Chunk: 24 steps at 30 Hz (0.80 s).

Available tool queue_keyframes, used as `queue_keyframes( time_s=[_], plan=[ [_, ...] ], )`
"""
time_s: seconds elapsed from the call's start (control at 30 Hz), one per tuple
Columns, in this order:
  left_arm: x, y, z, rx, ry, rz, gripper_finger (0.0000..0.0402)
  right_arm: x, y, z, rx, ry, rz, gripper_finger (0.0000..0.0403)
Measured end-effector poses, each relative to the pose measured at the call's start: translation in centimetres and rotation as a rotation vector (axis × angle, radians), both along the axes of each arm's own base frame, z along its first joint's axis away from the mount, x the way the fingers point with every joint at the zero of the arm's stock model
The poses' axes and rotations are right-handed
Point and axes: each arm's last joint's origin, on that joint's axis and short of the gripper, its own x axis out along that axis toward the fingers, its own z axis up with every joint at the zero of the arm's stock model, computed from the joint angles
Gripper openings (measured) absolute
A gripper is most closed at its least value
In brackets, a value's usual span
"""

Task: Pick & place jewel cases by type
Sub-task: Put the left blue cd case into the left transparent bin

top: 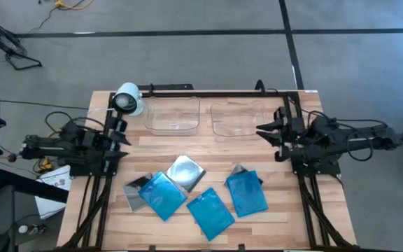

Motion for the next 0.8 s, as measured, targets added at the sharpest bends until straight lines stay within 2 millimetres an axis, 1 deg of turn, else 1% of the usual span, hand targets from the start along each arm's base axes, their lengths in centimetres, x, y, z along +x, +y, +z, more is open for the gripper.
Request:
queue_keyframes(
  time_s=[0.1, 0.17, 0.23, 0.33, 0.43, 0.53, 0.63, 0.8],
  plan=[
    [2.2, -0.2, 0.4, 0.022, 0.128, -0.039, 0.0116, 2.4, 0.3, 0.7, -0.042, 0.059, 0.038, 0.0076],
    [3.7, -0.5, 0.5, 0.022, 0.228, -0.079, 0.0116, 3.9, 0.6, 0.5, -0.074, 0.113, 0.072, 0.0076],
    [5.2, -1.0, 0.6, 0.022, 0.33, -0.109, 0.0116, 5.2, 1.1, 0.7, -0.109, 0.131, 0.095, 0.0076],
    [7.4, -2.1, 0.8, 0.026, 0.459, -0.122, 0.0116, 6.6, 2.0, 0.2, -0.15, 0.18, 0.134, 0.0076],
    [9.3, -3.6, 1.3, 0.046, 0.587, -0.119, 0.0116, 8.0, 3.1, -0.4, -0.191, 0.223, 0.173, 0.0076],
    [10.7, -5.4, 1.6, 0.088, 0.738, -0.073, 0.0116, 9.0, 4.1, -1.1, -0.206, 0.26, 0.212, 0.0076],
    [11.6, -7.6, 1.7, 0.132, 0.888, 0.008, 0.0116, 9.9, 5.2, -2.1, -0.214, 0.295, 0.249, 0.0076],
    [12.3, -11.6, 0.8, 0.209, 1.087, 0.145, 0.0116, 11.4, 6.9, -3.8, -0.225, 0.312, 0.299, 0.0076]
  ],
)
